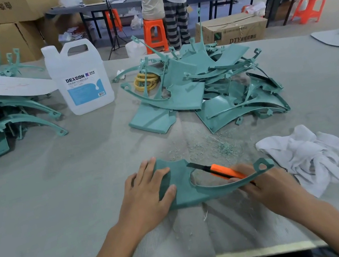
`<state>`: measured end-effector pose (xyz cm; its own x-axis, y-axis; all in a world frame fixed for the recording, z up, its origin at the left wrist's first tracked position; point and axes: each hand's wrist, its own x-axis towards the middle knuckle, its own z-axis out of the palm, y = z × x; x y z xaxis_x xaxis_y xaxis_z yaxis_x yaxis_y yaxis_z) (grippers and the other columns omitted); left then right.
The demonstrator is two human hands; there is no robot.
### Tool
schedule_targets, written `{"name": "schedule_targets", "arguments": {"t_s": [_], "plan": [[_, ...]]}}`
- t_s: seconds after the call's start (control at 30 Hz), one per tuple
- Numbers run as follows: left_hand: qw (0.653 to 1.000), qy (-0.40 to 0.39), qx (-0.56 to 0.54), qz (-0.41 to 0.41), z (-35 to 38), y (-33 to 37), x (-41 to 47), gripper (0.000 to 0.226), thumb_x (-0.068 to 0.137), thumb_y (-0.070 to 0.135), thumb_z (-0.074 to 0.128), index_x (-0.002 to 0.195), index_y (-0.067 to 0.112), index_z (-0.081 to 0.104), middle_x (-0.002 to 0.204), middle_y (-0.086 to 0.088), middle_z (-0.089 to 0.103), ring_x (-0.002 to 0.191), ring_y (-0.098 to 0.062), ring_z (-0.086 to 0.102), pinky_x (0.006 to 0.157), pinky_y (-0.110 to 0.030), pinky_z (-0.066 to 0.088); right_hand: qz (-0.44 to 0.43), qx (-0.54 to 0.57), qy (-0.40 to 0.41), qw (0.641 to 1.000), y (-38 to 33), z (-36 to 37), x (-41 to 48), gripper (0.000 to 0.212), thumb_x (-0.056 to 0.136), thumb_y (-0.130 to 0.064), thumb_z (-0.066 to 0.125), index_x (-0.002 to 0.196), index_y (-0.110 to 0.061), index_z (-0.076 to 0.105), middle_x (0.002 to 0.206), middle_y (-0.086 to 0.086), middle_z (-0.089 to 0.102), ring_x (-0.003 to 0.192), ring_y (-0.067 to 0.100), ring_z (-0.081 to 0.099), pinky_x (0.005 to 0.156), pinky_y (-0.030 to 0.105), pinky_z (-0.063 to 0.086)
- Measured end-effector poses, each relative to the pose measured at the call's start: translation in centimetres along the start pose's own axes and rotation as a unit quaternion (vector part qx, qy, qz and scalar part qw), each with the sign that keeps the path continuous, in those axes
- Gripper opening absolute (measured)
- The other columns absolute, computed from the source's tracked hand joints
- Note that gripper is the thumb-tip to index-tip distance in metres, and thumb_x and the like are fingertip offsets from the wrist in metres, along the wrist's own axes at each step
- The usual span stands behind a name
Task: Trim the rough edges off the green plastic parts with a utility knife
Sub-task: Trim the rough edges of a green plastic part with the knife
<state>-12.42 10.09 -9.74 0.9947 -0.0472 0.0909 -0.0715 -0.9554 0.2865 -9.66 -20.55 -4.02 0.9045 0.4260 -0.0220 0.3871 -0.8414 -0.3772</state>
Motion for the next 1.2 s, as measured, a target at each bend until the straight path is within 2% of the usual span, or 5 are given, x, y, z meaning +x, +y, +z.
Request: {"name": "schedule_targets", "arguments": {"t_s": [0.2,0.6,0.7,1.03,1.2], "plan": [[1.000,0.005,-0.007,0.001,0.1,0.0,0.0,0.058,0.091,0.068,0.017,0.142,0.043,0.033,0.168,0.008,0.008,0.154,-0.007,-0.010,0.122,-0.037,0.007,-0.029,0.039,-0.009,0.999,-0.4,-0.2,-0.5,0.019,0.098,-0.054,0.051,0.081,-0.044,0.052,0.075,-0.012,0.057,0.072,0.007,0.055,0.061,0.020,0.041],[1.000,0.004,-0.010,0.002,0.2,-0.1,0.0,0.056,0.092,0.068,0.018,0.141,0.044,0.032,0.169,0.008,0.007,0.154,-0.007,-0.009,0.122,-0.038,0.005,-0.009,0.011,0.003,1.000,0.5,0.2,0.0,0.011,0.099,-0.037,0.057,0.107,-0.042,0.062,0.082,-0.014,0.062,0.074,0.008,0.058,0.069,0.031,0.049],[1.000,-0.001,-0.010,0.001,0.2,0.0,0.1,0.058,0.091,0.069,0.017,0.142,0.044,0.031,0.169,0.009,0.005,0.153,-0.007,-0.011,0.123,-0.038,0.004,-0.029,0.040,-0.010,0.999,0.0,0.1,0.0,0.008,0.097,-0.042,0.055,0.092,-0.046,0.059,0.078,-0.016,0.060,0.071,0.005,0.056,0.060,0.018,0.040],[1.000,-0.013,-0.014,0.000,0.0,0.0,0.1,0.060,0.093,0.072,0.015,0.145,0.046,0.030,0.169,0.008,0.002,0.152,-0.006,-0.016,0.121,-0.036,0.001,-0.012,0.035,-0.010,0.999,0.8,0.2,0.2,0.019,0.099,-0.033,0.060,0.085,-0.046,0.055,0.075,-0.016,0.058,0.072,0.004,0.055,0.065,0.023,0.044],[0.998,0.024,0.059,-0.016,-1.4,-0.7,0.9,0.054,0.097,0.068,0.022,0.146,0.051,0.040,0.149,0.000,0.033,0.133,-0.022,0.027,0.107,-0.038,0.024,0.025,0.049,0.049,0.997,0.5,0.4,-0.1,0.009,0.096,-0.051,0.057,0.092,-0.044,0.060,0.074,-0.017,0.062,0.072,0.008,0.060,0.067,0.033,0.049]]}}
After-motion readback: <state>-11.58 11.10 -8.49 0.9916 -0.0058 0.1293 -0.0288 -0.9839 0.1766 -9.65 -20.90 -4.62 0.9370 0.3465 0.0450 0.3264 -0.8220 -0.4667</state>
